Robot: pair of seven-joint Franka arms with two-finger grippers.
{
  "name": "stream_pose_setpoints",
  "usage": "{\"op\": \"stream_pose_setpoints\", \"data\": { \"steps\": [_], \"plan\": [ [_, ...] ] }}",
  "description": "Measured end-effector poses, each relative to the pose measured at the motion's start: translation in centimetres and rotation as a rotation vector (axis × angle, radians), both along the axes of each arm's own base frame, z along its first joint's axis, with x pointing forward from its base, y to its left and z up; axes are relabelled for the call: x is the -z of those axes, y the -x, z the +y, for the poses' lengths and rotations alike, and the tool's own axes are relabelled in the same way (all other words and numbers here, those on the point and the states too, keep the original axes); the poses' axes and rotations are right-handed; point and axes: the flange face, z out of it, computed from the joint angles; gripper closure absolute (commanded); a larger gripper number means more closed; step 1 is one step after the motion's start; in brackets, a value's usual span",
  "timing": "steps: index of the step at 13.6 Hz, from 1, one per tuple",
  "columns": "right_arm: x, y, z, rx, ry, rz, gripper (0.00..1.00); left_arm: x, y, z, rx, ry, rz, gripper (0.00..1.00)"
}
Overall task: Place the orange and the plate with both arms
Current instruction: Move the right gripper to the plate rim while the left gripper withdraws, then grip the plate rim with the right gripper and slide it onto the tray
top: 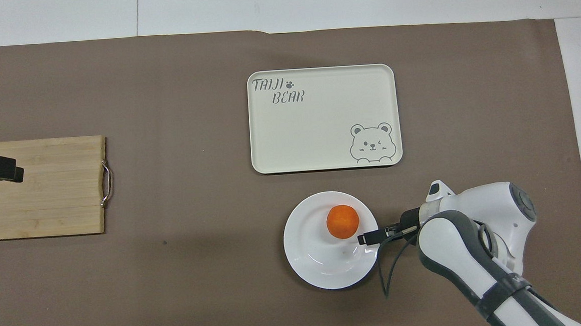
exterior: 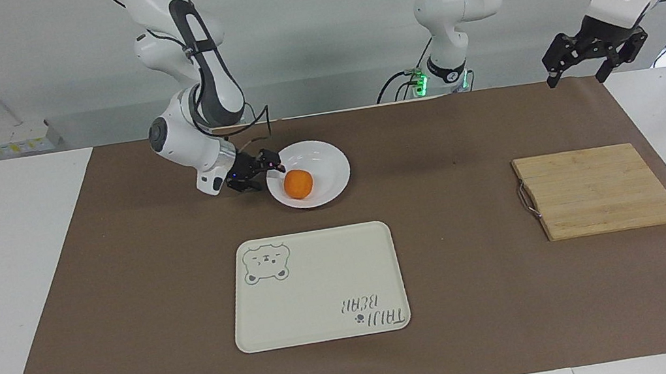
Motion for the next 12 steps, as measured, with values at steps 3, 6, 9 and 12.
{"op": "stream_pose_setpoints", "data": {
  "steps": [3, 6, 9, 12],
  "plan": [
    [0.0, 0.0, 0.0, 0.0, 0.0, 0.001, 0.73, 0.0, 0.0, 0.0, -0.001, 0.0, -0.001, 0.0],
    [0.1, 0.1, 0.0, 0.001, -0.001, 0.003, 1.0, 0.0, 0.0, 0.0, -0.001, 0.0, -0.001, 0.0],
    [-0.9, -0.3, 0.2, 0.013, -0.029, 0.006, 1.0, 0.0, 0.0, 0.0, -0.001, 0.0, -0.001, 0.0],
    [-1.7, -1.0, 0.5, 0.005, -0.043, -0.003, 1.0, 0.0, 0.0, 0.0, -0.001, 0.0, -0.001, 0.0]
  ]
}}
